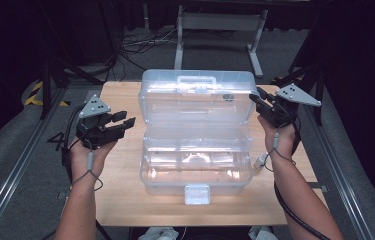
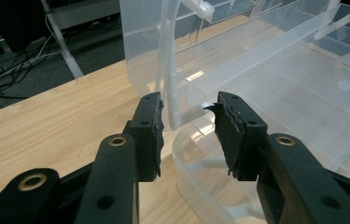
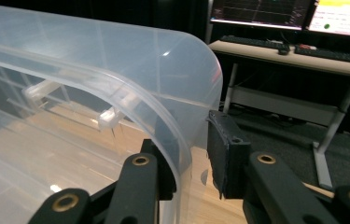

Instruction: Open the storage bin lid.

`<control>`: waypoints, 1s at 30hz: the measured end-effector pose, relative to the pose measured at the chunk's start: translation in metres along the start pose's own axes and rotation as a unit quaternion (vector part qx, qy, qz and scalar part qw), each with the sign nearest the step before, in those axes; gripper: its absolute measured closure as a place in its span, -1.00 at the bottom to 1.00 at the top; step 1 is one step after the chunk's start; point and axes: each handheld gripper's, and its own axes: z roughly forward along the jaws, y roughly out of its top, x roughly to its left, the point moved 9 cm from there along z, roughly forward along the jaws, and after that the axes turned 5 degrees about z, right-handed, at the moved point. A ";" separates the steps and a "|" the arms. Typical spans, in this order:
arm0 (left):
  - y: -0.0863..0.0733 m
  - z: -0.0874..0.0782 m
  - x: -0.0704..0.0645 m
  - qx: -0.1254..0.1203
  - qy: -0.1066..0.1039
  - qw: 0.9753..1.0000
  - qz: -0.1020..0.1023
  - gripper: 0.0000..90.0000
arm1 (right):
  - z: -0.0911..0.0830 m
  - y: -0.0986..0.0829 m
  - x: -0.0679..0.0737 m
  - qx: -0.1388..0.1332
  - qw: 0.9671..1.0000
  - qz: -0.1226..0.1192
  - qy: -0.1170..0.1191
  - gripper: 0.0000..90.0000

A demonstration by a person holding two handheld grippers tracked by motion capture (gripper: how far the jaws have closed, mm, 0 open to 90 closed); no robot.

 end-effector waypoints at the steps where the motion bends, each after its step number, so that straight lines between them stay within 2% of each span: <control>1: -0.001 -0.001 0.001 0.002 -0.001 1.000 -0.003 0.37 | 0.001 0.000 0.000 0.000 1.000 0.001 -0.006 0.66; 4: -0.003 -0.002 0.003 0.001 0.003 1.000 -0.004 0.37 | 0.003 0.001 0.000 -0.001 1.000 -0.002 -0.015 0.69; 8: -0.007 -0.003 0.007 0.004 0.006 1.000 -0.007 0.38 | 0.007 0.001 -0.003 -0.008 0.999 -0.020 -0.030 0.72; 11: -0.009 -0.004 0.009 0.005 0.007 1.000 -0.010 0.38 | 0.009 0.002 -0.003 -0.011 0.999 -0.022 -0.031 0.73; 15: -0.010 -0.005 0.010 0.006 0.009 1.000 -0.012 0.38 | 0.014 0.002 -0.006 -0.008 1.000 -0.008 -0.027 0.73; 25: -0.015 -0.008 0.015 0.008 0.015 1.000 -0.018 0.38 | 0.025 0.003 -0.011 -0.007 1.000 0.002 -0.030 0.76; 30: -0.017 -0.007 0.018 0.012 0.016 1.000 -0.020 0.37 | 0.031 0.004 -0.014 0.003 1.000 0.007 -0.029 0.76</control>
